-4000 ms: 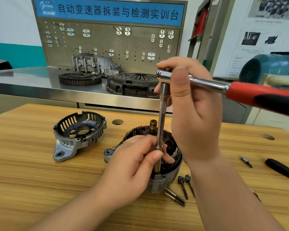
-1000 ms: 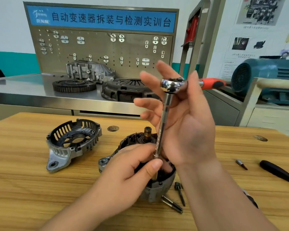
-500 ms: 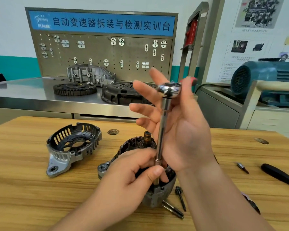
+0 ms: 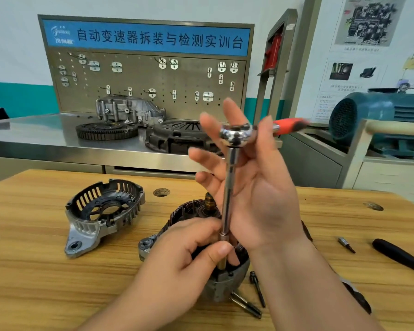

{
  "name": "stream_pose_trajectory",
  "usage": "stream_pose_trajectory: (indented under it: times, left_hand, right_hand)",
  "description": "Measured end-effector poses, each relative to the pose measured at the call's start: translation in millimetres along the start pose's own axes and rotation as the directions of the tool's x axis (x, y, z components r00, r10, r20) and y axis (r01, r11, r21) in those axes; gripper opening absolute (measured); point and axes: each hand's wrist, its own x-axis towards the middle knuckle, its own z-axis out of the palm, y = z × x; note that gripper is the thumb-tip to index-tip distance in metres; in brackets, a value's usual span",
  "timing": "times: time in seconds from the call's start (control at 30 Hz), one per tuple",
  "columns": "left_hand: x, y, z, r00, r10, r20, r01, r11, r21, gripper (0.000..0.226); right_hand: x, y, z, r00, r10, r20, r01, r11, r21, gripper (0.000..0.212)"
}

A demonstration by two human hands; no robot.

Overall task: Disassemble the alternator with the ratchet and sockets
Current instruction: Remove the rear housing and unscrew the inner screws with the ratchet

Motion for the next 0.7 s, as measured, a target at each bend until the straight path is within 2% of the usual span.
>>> stream_pose_trajectory:
  times: [0.07, 0.17, 0.27, 0.4, 0.53, 0.6, 0.7]
  left_hand:
    - [0.1, -0.4, 0.6, 1.000, -0.020, -0.009, 0.020, 1.000, -0.012, 0.020]
    - [0.6, -0.1, 2.1, 0.997, -0.040, -0.059, 0.040, 0.999, -0.012, 0.018]
    - [-0.2, -0.5, 1.8, 0.998, -0.032, -0.050, 0.031, 0.999, -0.026, 0.024]
    - [0.0, 0.0, 0.7, 0.999, 0.036, -0.017, -0.036, 0.999, 0.028, 0.020]
    - [-0.4, -1.4, 1.7, 0.999, -0.021, -0.027, 0.020, 0.999, -0.036, 0.027]
    - [-0.1, -1.7, 2.7, 0.998, -0.033, -0.054, 0.030, 0.999, -0.045, 0.026]
    - [0.1, -2.8, 3.1, 0.998, -0.042, -0.051, 0.040, 0.998, -0.045, 0.028]
  right_hand:
    - [0.1, -2.6, 3.3, 0.996, -0.090, 0.025, 0.091, 0.995, -0.036, 0.030]
    - [0.7, -5.8, 3.7, 0.991, -0.127, 0.043, 0.129, 0.990, -0.048, 0.029]
    - [0.7, -5.9, 1.0, 0.999, -0.033, 0.038, 0.032, 0.999, 0.013, 0.039]
    - [-0.4, -2.5, 0.3, 0.996, 0.090, 0.014, -0.090, 0.995, -0.040, 0.055]
    - [0.3, -2.8, 4.9, 0.997, -0.068, 0.022, 0.070, 0.994, -0.086, 0.031]
    - [0.8, -5.0, 5.4, 0.991, -0.124, 0.041, 0.128, 0.986, -0.110, 0.027]
    - [1.1, -5.7, 2.7, 0.996, -0.081, 0.041, 0.083, 0.995, -0.048, 0.030]
